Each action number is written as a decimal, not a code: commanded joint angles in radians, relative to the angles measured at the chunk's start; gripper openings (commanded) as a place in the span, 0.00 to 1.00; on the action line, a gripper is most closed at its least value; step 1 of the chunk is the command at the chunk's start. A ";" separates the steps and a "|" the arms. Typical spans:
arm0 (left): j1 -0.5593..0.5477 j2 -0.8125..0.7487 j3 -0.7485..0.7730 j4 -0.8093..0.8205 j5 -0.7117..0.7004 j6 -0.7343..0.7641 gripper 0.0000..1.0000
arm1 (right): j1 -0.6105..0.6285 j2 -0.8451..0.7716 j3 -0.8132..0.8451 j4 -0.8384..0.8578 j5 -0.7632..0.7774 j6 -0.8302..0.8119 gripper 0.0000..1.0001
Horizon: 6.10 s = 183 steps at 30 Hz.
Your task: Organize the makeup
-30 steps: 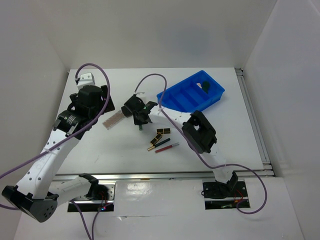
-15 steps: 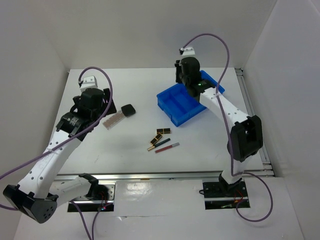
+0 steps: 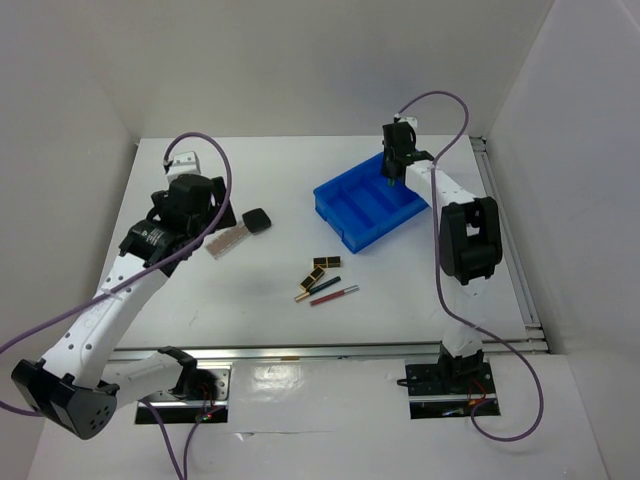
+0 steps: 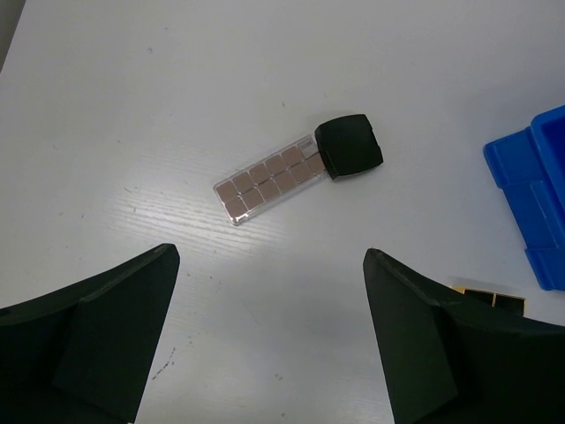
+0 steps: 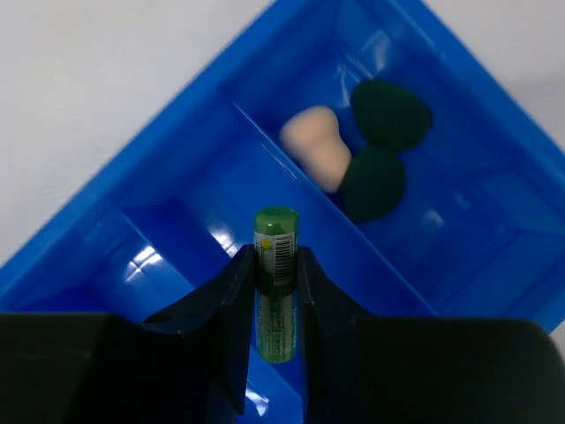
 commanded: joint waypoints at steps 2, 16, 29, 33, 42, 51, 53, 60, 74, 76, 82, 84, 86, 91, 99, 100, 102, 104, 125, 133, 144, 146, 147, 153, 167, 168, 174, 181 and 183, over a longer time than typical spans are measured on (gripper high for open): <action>-0.002 0.000 0.039 0.013 0.003 0.016 1.00 | -0.016 0.028 0.071 -0.048 0.025 0.067 0.10; -0.002 0.009 0.039 0.013 0.023 -0.002 1.00 | 0.007 -0.040 0.067 -0.090 0.005 0.085 0.65; -0.002 -0.011 0.048 -0.019 0.062 -0.012 1.00 | 0.494 -0.363 -0.298 -0.151 -0.024 0.237 0.80; -0.002 -0.011 0.068 -0.009 0.082 -0.002 1.00 | 0.585 -0.326 -0.318 -0.221 -0.034 0.332 0.93; -0.002 0.041 0.074 0.021 0.150 0.059 1.00 | 0.662 -0.269 -0.360 -0.262 -0.035 0.496 0.92; -0.002 0.050 0.012 0.053 0.197 0.030 1.00 | 0.651 -0.251 -0.438 -0.185 -0.044 0.574 0.78; -0.002 0.050 0.012 0.053 0.197 0.030 1.00 | 0.642 -0.231 -0.414 -0.221 -0.044 0.596 0.78; -0.002 0.041 0.002 0.053 0.207 0.030 1.00 | 0.651 -0.211 -0.429 -0.203 -0.074 0.596 0.76; -0.002 -0.006 -0.007 0.035 0.197 0.039 1.00 | 0.691 -0.117 -0.380 -0.130 -0.062 0.587 0.50; -0.002 -0.006 -0.016 0.035 0.197 0.039 1.00 | 0.700 -0.117 -0.366 -0.130 -0.062 0.577 0.41; -0.002 -0.025 -0.016 0.035 0.188 0.039 1.00 | 0.710 -0.093 -0.245 -0.139 -0.064 0.533 0.12; -0.002 -0.025 -0.016 0.025 0.179 0.039 1.00 | 0.731 -0.084 -0.202 -0.162 -0.047 0.502 0.09; -0.002 -0.025 -0.016 0.025 0.179 0.039 1.00 | 0.731 -0.113 -0.142 -0.177 -0.013 0.482 0.07; -0.002 -0.025 -0.016 0.036 0.170 0.048 1.00 | 0.669 -0.226 -0.110 -0.199 0.106 0.401 0.07; -0.002 0.023 -0.067 0.087 0.466 0.127 0.99 | 0.291 -0.347 -0.163 -0.169 0.073 0.306 0.07; -0.011 0.033 -0.079 0.087 0.507 0.139 0.97 | 0.220 -0.337 -0.163 -0.160 0.058 0.292 0.07; -0.040 0.069 -0.094 0.087 0.634 0.179 0.93 | 0.156 -0.312 -0.139 -0.160 0.024 0.280 0.07; -0.069 0.090 -0.119 0.087 0.703 0.199 0.91 | 0.087 -0.265 -0.116 -0.148 0.002 0.258 0.07; -0.275 0.147 -0.231 0.130 0.819 0.192 0.91 | -0.074 0.209 0.378 -0.309 -0.082 0.218 0.59; -0.284 0.189 -0.185 0.117 0.756 0.192 0.98 | -0.007 0.000 0.193 -0.232 -0.024 0.192 0.55; -0.284 0.066 -0.093 0.059 0.633 0.205 0.90 | 0.396 -0.672 -0.520 -0.341 0.130 0.505 0.30; -0.275 0.035 -0.093 0.059 0.648 0.217 0.90 | 0.502 -0.767 -0.571 -0.392 0.130 0.588 0.33; -0.275 0.021 -0.093 0.059 0.648 0.217 0.90 | 0.535 -0.787 -0.591 -0.407 0.107 0.640 0.36; -0.275 -0.012 -0.048 -0.002 0.466 0.147 0.90 | 0.803 -0.760 -0.691 -0.600 0.058 1.079 0.51; -0.275 -0.042 -0.068 0.001 0.568 0.160 0.91 | 0.787 -0.644 -0.814 -0.282 0.070 1.208 0.49; -0.275 -0.042 -0.068 0.001 0.579 0.160 0.91 | 0.768 -0.619 -0.814 -0.246 0.058 1.190 0.49; -0.275 -0.051 -0.102 0.001 0.579 0.151 0.91 | 0.707 -0.529 -0.774 -0.235 0.057 1.137 0.49; -0.275 -0.060 -0.114 -0.021 0.558 0.142 0.92 | 0.648 -0.435 -0.739 -0.185 0.005 1.054 0.49; -0.275 -0.069 -0.123 -0.021 0.549 0.142 0.92 | 0.648 -0.420 -0.729 -0.185 0.005 1.054 0.46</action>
